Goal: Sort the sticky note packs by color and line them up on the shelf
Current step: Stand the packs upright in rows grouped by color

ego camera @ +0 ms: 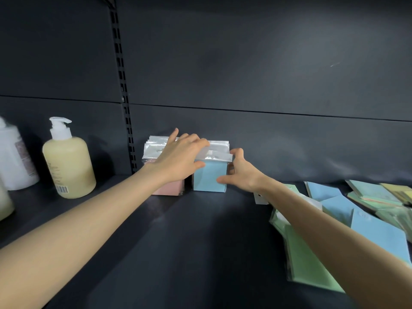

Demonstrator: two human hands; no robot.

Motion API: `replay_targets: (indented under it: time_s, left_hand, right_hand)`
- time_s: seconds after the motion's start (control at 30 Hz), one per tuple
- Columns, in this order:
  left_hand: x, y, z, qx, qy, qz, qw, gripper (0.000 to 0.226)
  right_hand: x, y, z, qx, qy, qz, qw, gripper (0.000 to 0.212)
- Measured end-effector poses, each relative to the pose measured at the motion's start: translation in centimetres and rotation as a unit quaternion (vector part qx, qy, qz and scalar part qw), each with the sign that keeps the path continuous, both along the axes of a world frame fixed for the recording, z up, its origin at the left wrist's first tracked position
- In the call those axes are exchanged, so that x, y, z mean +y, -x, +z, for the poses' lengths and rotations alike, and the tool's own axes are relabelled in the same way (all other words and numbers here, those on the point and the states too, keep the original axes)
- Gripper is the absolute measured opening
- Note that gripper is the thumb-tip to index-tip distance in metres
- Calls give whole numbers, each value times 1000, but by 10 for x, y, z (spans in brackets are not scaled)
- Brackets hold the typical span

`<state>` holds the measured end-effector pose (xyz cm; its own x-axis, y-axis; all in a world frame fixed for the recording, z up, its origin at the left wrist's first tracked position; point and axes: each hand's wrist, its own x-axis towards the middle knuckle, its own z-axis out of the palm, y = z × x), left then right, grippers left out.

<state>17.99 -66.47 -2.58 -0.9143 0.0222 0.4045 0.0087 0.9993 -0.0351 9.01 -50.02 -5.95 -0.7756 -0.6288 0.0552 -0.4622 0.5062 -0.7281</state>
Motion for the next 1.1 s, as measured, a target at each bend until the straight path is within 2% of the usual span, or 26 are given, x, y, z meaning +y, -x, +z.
replay_targets:
  time_s: [0.2, 0.33, 0.47, 0.6, 0.83, 0.97, 1.1]
  left_hand:
    - [0, 2, 1, -5, -28, 2, 1000, 49]
    - [1, 3, 1, -13, -41, 2, 999, 46]
    - [-1, 4, 3, -31, -55, 5, 998, 44]
    - [-2, 5, 4, -45, -60, 8, 997, 42]
    - [-3, 1, 4, -59, -44, 2, 997, 40]
    - [1, 0, 6, -67, -13, 3, 998, 39]
    - [1, 0, 5, -81, -9, 5, 997, 40]
  right_hand:
    - [0, 9, 0, -42, 15, 12, 999, 66]
    - [2, 12, 1, -60, 6, 26, 998, 57]
    - [-1, 12, 2, -52, -18, 55, 997, 71]
    - [-2, 15, 1, -58, -1, 59, 997, 51]
    - [2, 15, 5, -106, -13, 103, 989, 48]
    - [4, 17, 3, -110, -11, 106, 988, 49]
    - [7, 20, 2, -94, -31, 105, 990, 38]
